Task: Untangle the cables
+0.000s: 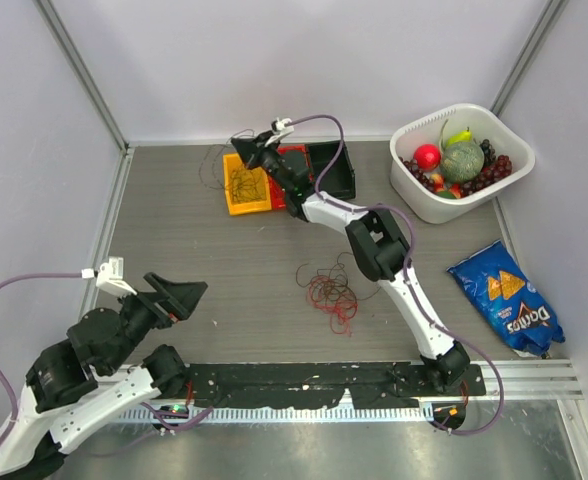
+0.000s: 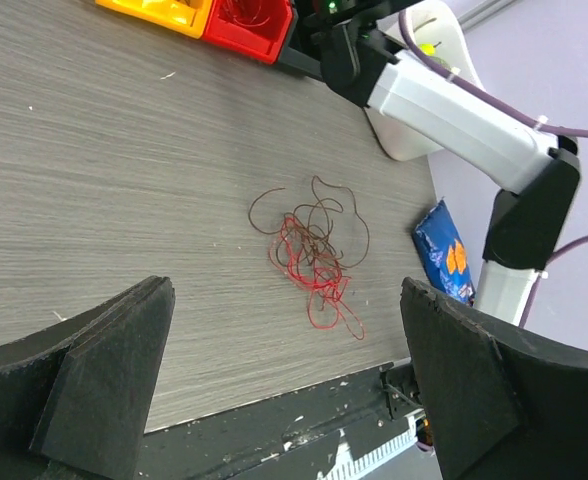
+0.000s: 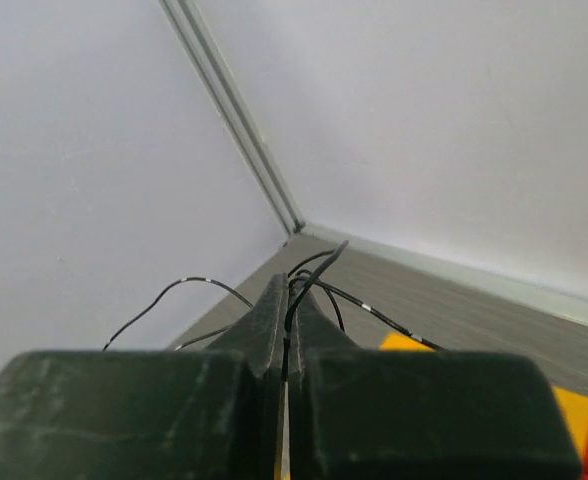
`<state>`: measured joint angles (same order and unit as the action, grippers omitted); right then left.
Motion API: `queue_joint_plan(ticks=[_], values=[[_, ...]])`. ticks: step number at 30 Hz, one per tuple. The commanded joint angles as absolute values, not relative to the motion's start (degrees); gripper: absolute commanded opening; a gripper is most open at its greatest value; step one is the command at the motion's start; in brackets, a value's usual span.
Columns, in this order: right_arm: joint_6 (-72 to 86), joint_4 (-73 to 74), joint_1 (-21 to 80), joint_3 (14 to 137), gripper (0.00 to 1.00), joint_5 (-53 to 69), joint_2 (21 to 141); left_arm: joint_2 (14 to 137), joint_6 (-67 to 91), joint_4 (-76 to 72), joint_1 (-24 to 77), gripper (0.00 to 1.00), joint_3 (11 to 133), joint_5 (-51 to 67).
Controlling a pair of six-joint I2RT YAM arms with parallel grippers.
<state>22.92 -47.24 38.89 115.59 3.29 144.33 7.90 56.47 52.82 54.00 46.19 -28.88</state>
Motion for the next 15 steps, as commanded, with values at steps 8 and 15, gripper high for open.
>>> queue_joint_plan(ticks=[8,15], values=[[24.8,-47.8,33.0,105.3,0.0,21.4,139.9,13.3,56.9,44.7,54.0,1.0,44.7,-27.6],[12.1,-32.3,32.7,102.0,0.01,16.4,134.3,13.9,59.1,43.9,54.0,1.0,43.9,-25.6]])
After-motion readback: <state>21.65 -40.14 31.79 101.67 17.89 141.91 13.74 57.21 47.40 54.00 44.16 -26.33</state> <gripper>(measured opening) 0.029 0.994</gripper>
